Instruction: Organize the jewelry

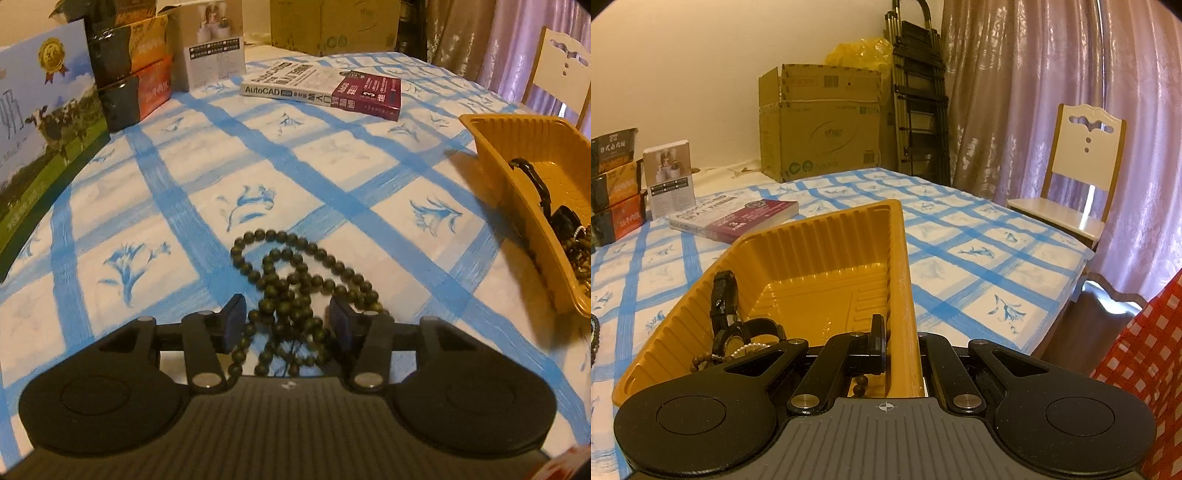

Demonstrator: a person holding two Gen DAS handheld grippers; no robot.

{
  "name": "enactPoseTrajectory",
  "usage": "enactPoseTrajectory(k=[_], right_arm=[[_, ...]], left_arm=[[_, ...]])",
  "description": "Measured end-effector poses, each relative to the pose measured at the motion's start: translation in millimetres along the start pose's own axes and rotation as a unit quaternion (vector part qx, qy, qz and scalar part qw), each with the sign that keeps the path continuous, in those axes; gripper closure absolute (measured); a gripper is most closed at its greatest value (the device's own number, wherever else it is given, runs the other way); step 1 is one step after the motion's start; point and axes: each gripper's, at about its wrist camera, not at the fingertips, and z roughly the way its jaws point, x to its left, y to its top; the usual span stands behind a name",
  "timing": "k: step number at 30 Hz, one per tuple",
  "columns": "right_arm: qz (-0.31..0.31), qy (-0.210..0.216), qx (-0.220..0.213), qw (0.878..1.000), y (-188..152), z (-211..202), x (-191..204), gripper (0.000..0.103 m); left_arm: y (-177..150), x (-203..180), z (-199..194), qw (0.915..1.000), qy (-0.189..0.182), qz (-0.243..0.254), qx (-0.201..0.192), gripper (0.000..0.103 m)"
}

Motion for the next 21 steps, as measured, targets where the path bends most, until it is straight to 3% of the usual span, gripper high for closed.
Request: enactPoseTrajectory(k=[1, 2, 4, 7, 8, 11, 21], right_arm=[[0.000, 0.000, 0.000, 1.000, 0, 0, 0, 0.100], [0.000, 0.000, 0.001, 1.000, 0, 0, 0, 0.100], [0.002, -0.001, 0.002, 1.000, 0, 0, -1, 0.100], [0.002, -0.001, 0.003, 1.000, 0, 0, -2, 0.100], [0.002, -0.001, 0.003, 1.000, 0, 0, -2, 0.100], [0.001, 0.001, 0.004, 1.000, 0, 0, -2, 0.100], [0.003, 0.002, 0.004, 1.000, 1, 1, -1, 0.100]], left_arm=[[2, -1, 2, 1.0000, -0.001, 0.001, -0.001, 0.064], [3, -2, 2, 1.0000, -0.004, 0.001, -0.003, 0.078], [4, -7, 1, 0.9998, -0.017, 0.013, -0.003, 0.090], [1, -16, -3, 0.9993, -0.012, 0.035, -0.008, 0.090], [1, -16, -5, 0.9993, -0.014, 0.033, -0.008, 0.096], [5, -13, -20, 0.9992, -0.022, 0.024, -0.022, 0.096], [54, -4, -110, 0.9928, -0.043, 0.033, -0.107, 0.096]])
